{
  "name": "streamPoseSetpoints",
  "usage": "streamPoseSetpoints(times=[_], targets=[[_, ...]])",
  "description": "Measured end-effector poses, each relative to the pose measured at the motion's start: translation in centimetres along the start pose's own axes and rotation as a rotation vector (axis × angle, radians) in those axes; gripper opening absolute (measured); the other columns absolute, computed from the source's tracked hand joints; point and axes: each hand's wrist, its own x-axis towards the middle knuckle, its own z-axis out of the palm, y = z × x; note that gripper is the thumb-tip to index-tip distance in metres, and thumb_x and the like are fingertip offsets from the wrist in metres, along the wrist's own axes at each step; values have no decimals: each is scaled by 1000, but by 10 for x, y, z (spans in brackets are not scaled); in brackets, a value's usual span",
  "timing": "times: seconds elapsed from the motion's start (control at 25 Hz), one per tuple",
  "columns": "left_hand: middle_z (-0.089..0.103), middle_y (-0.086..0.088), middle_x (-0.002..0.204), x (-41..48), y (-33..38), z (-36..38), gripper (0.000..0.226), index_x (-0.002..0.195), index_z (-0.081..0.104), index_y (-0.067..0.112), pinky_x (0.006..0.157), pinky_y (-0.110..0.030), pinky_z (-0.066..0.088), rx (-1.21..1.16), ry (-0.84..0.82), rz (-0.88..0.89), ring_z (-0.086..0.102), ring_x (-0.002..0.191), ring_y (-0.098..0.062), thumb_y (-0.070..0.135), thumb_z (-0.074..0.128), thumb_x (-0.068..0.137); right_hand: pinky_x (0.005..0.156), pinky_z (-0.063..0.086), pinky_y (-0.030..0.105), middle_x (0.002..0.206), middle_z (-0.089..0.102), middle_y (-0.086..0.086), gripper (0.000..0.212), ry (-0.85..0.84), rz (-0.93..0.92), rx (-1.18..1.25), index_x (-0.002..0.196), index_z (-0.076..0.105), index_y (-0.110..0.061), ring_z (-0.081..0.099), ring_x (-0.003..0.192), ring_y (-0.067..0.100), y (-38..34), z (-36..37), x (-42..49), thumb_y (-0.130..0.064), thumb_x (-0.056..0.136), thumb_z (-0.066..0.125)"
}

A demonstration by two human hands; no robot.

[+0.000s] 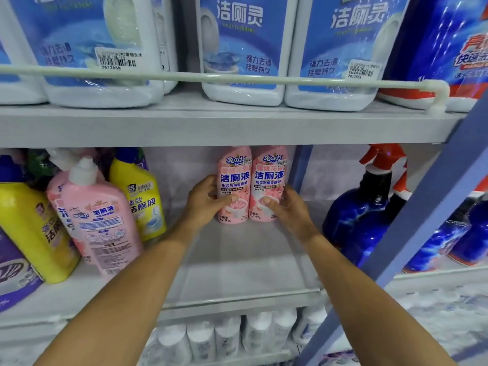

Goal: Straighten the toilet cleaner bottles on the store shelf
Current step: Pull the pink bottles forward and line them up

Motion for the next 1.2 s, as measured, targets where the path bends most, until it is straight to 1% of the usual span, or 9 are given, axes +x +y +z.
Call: streamPoseSetpoints(times=[0.12,0.24,0.32,0.44,0.56,0.72,0.88,1.04,1.2], targets=[[75,6,97,-17,15,-4,40,112,65,16,69,-32,59,-90,55,-43,73,82,-3,20,86,78,88,62,34,123,72,-4,48,60,48,-61,130,59,-19,71,107,12,-6,-4,-5,-37,89,76],[75,-5,102,-45,32,-24,36,109,64,18,78,-44,61,-189,61,-115,73,94,-18,30,83,81,98,56,52,126,66,0,59,181,150,7,135,55,-18,65,118,25,-15,-8,-25,-44,87,75],[72,-3,102,-76,46,-48,30,112,60,20,82,-51,60,-276,56,-160,71,98,-23,26,77,87,95,57,52,129,62,-1,65,201,158,35,141,51,-20,64,118,25,-31,-1,-56,-48,87,74],[72,-4,106,-136,60,-97,29,118,62,17,81,-49,62,-343,14,-184,72,100,-25,24,71,92,84,62,49,126,68,6,68,154,91,80,141,52,-14,70,109,24,-59,29,-110,-50,87,69],[75,-6,112,-195,56,-166,31,121,65,15,79,-45,63,-355,6,-201,74,101,-26,25,72,92,86,61,51,122,70,10,51,69,72,147,139,54,-11,72,105,26,-87,94,-155,-37,97,64],[76,-5,111,-263,41,-275,33,121,67,15,84,-46,62,-287,111,-208,75,99,-21,27,72,91,83,62,48,120,70,14,28,-153,32,153,122,64,-14,72,100,24,-118,212,-202,-29,99,62],[76,-9,109,-312,28,-382,26,113,70,17,85,-50,61,-227,299,-246,74,101,-26,26,74,89,80,64,45,118,70,15,28,-333,-15,151,124,62,-15,71,101,22,-153,324,-229,-27,100,62],[75,-7,110,-328,37,-474,39,120,67,14,86,-47,61,-154,461,-226,73,101,-24,33,76,86,88,60,51,118,68,8,29,-489,-120,91,125,60,-19,68,110,22,-192,419,-233,-31,99,64],[75,-7,110,-306,46,-542,44,119,67,14,82,-47,63,-60,575,-196,74,101,-25,38,78,84,98,56,38,115,67,-10,48,-474,-293,6,132,61,-19,66,110,11,-224,488,-203,-43,92,71]])
